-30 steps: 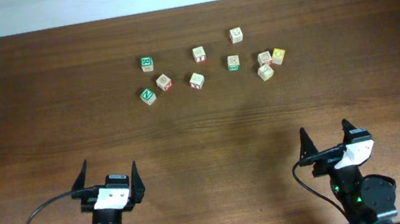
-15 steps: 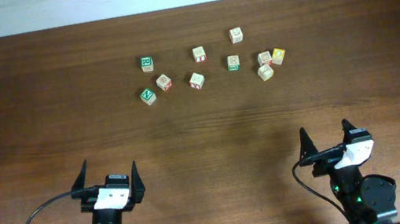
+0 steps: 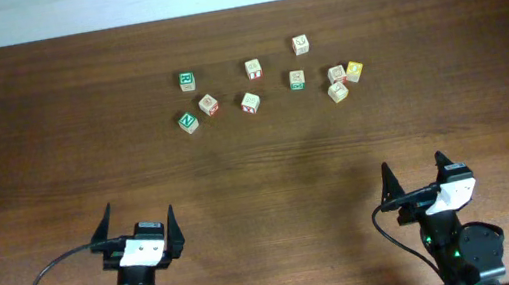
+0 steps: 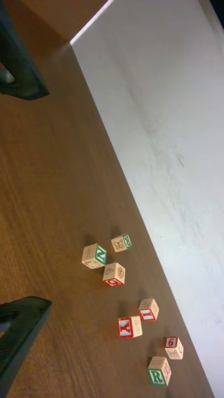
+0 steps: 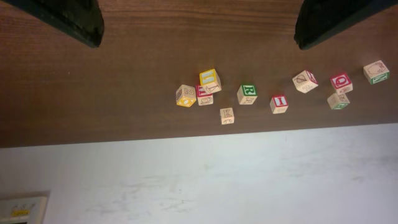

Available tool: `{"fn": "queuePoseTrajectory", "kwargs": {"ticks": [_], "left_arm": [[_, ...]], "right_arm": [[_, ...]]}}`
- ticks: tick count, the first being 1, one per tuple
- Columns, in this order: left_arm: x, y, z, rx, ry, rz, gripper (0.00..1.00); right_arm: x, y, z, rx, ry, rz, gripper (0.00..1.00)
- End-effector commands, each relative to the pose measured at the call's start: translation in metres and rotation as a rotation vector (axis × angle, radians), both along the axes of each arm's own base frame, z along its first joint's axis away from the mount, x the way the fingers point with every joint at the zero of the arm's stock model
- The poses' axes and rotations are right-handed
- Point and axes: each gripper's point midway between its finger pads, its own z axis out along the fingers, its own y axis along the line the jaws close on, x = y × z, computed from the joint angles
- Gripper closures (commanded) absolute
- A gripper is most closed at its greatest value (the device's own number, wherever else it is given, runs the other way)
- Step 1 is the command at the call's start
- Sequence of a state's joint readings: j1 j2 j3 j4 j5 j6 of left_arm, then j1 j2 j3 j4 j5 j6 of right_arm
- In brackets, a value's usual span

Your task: Rotate 4 blocks

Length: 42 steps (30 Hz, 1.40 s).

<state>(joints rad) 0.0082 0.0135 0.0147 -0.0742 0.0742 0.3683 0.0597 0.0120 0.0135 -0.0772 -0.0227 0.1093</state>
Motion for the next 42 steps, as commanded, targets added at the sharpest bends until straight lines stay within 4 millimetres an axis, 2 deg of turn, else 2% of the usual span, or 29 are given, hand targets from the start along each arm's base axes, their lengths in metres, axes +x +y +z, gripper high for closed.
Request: {"fn": "queuePoseTrajectory", "kwargs": {"ticks": [1,11,15,19,24,26,36,42], "left_arm": [[0.0,0.0,0.0,0.016,-0.006,-0.001,0.01],[0.0,-0.003,0.0,0.013,-0.006,-0.022,0.01],[-0.001,-0.011,0.001,0.01,-0.01,-0.067,0.01],[-0.007,-0.039,0.009,0.003,-0.045,-0.235,0.01],[-0.008,-0.042,0.01,0.002,-0.047,-0.25,0.01],[-0.01,-0.047,0.016,0.003,-0.062,-0.284,0.01],[-0.015,-0.054,0.058,0.001,-0.058,-0.325,0.01],[0.0,-0.053,0.098,-0.019,0.053,-0.325,0.01]], "right_arm": [[0.0,-0.001,-0.002,0.006,0.002,-0.007,0.02],[0.0,0.0,-0.002,0.007,0.002,-0.003,0.02],[0.0,0.0,-0.002,0.007,0.001,-0.004,0.02],[-0.001,0.006,-0.001,0.01,-0.003,0.034,0.02],[-0.001,0.01,0.001,0.011,-0.009,0.056,0.02],[-0.002,0.013,0.005,0.012,-0.016,0.071,0.02],[-0.011,0.015,0.054,0.003,-0.064,0.089,0.02],[-0.017,0.014,0.1,-0.016,-0.027,0.089,0.02]]}}
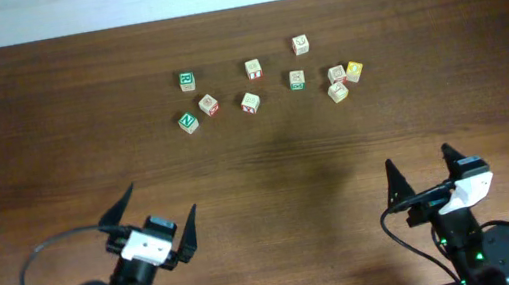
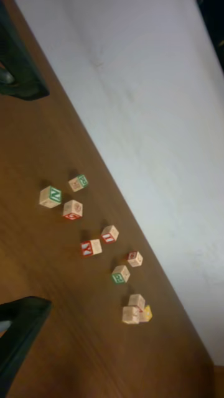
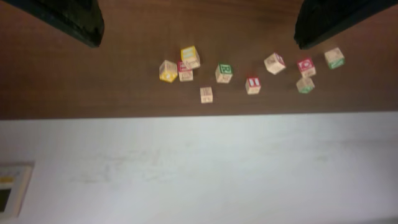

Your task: Rotate 4 blocks

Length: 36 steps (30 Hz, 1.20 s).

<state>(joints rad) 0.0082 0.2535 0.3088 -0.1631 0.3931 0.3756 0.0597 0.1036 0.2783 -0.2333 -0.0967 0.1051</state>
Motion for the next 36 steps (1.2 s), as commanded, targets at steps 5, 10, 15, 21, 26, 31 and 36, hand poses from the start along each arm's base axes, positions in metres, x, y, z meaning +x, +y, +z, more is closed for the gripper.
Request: {"fn": "queuePoseTrajectory", "kwargs": {"ticks": [5,10,15,21,26,31,36], "left_arm": [[0.027,0.0,0.05,0.004,0.148,-0.007,0.01],[0.052,0.0,0.068,0.001,0.287,-0.009,0.01],[0.086,-0.007,0.083,-0.016,0.424,-0.052,0.01],[0.125,-0.015,0.078,-0.04,0.559,-0.103,0.01],[0.159,-0.029,0.079,-0.034,0.573,-0.142,0.01],[0.179,-0.044,0.077,-0.024,0.583,-0.174,0.01],[0.184,-0.049,0.065,-0.022,0.613,-0.184,0.01]], "right_arm": [[-0.001,0.003,0.048,-0.049,0.052,0.018,0.02],[0.015,0.004,0.059,-0.054,0.148,0.021,0.02],[0.048,0.016,0.071,-0.049,0.28,0.082,0.02],[0.098,0.027,0.067,-0.044,0.5,0.127,0.02],[0.15,0.035,0.052,-0.111,0.66,0.19,0.02],[0.191,0.038,0.026,-0.123,0.791,0.204,0.02],[0.215,0.039,-0.008,-0.122,0.839,0.203,0.02]]}}
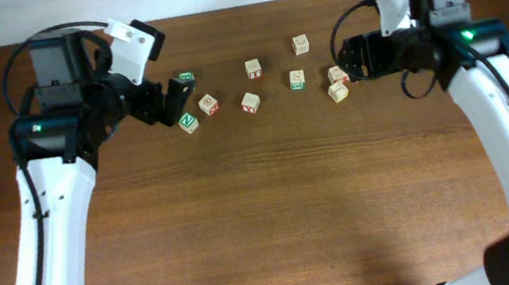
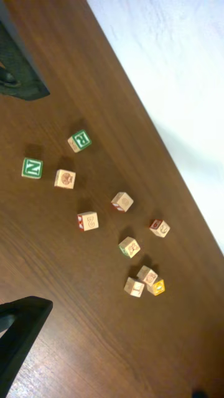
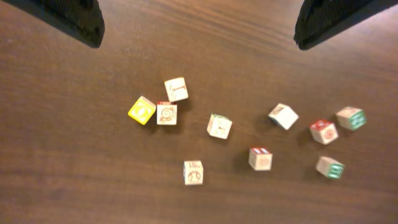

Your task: Rotate 4 blocks

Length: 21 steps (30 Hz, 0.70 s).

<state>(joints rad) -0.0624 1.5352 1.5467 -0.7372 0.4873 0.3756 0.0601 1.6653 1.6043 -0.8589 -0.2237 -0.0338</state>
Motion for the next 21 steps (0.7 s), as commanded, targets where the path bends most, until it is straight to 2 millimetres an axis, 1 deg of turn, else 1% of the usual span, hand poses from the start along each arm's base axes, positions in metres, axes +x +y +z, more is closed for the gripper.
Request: {"fn": "queuePoseTrajectory", "kwargs": {"ticks": [1,3,5,6,11,13,14,18,19,21], "left_arm": [[0.003,-0.006,0.002,-0.009,-0.001,-0.026,0.01],[0.003,-0.006,0.001,-0.009,-0.001,-0.026,0.01],[0.003,-0.006,0.001,-0.009,-0.001,-0.026,0.01],[0.003,-0.006,0.001,-0.009,-0.001,-0.026,0.01],[0.003,-0.006,0.001,-0.009,-0.001,-0.026,0.01],[0.003,-0.006,0.001,-0.009,-0.001,-0.026,0.01],[0.003,-0.006,0.001,-0.009,-0.001,-0.026,0.01],[0.003,-0.006,0.001,-0.009,-0.001,-0.026,0.01],[0.003,-0.006,0.001,-0.009,-0.001,-0.026,0.01],[0.003,-0.006,0.001,-0.009,-0.001,-0.026,0.01]], "right_arm": [[0.015,0.005,-0.018,-0.001,0.021,0.021,0.02],[0.023,0.005,-0.037,-0.006,0.054,0.021,0.02],[0.03,0.006,-0.055,-0.007,0.083,0.021,0.09],[0.033,0.006,-0.065,-0.007,0.095,0.021,0.12],[0.048,0.006,-0.11,-0.014,0.152,0.019,0.2],[0.052,0.006,-0.124,-0.014,0.168,0.019,0.22],[0.055,0.007,-0.136,-0.015,0.181,0.02,0.23],[0.06,0.01,-0.161,-0.021,0.206,0.027,0.25],[0.062,0.013,-0.17,-0.022,0.213,0.031,0.27],[0.063,0.016,-0.178,-0.025,0.22,0.036,0.31]]}}
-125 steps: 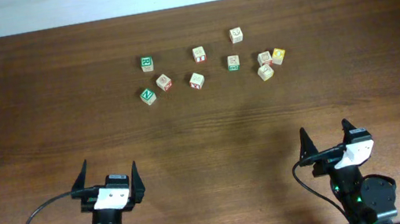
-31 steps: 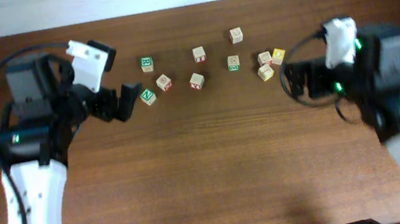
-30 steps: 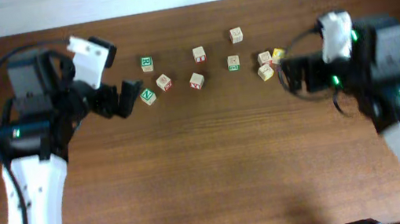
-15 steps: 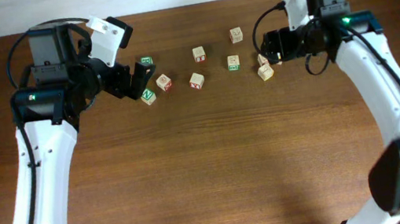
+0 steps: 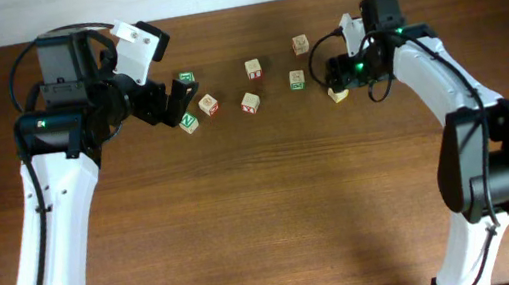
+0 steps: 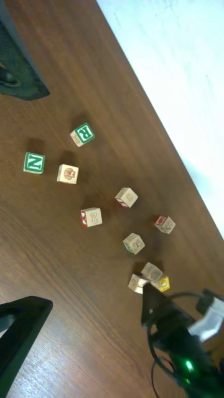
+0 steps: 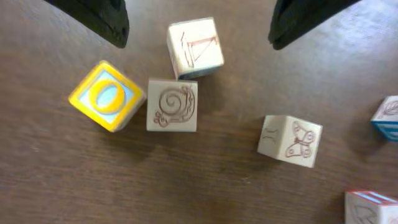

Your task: Rotate 4 blocks

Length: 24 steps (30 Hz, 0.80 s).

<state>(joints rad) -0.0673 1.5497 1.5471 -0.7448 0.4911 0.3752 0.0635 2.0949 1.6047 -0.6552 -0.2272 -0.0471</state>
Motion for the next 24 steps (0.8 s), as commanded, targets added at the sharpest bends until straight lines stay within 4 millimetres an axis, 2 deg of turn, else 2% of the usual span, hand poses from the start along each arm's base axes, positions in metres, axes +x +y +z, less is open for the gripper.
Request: {"fn": "queuePoseTrajectory", "kwargs": {"ticks": [1,5,12,17,19,21,24], "left_arm": [[0.002,-0.003,0.008,-0.007,-0.023,-0.018,0.01],[0.002,-0.003,0.008,-0.007,-0.023,-0.018,0.01],[0.002,-0.003,0.008,-0.007,-0.023,-0.018,0.01],[0.002,-0.003,0.008,-0.007,-0.023,-0.018,0.01],[0.002,-0.003,0.008,-0.007,-0.023,-0.018,0.01],[0.002,-0.003,0.008,-0.007,-0.023,-0.018,0.01],[0.002,-0.003,0.008,-0.007,-0.023,-0.018,0.01]], "right_arm": [[0.007,0.01,-0.015,-0.017,0.005,0.019,0.35],[0.006,0.013,-0.032,-0.057,0.025,0.022,0.5],[0.006,-0.004,-0.04,-0.178,0.033,-0.021,0.6],[-0.003,-0.004,-0.043,-0.169,0.078,-0.062,0.74],[-0.013,0.002,-0.044,-0.153,0.12,-0.08,0.8],[-0.023,0.012,-0.042,-0.128,0.157,-0.077,0.8],[-0.045,0.039,-0.035,-0.085,0.218,-0.015,0.8]]}}
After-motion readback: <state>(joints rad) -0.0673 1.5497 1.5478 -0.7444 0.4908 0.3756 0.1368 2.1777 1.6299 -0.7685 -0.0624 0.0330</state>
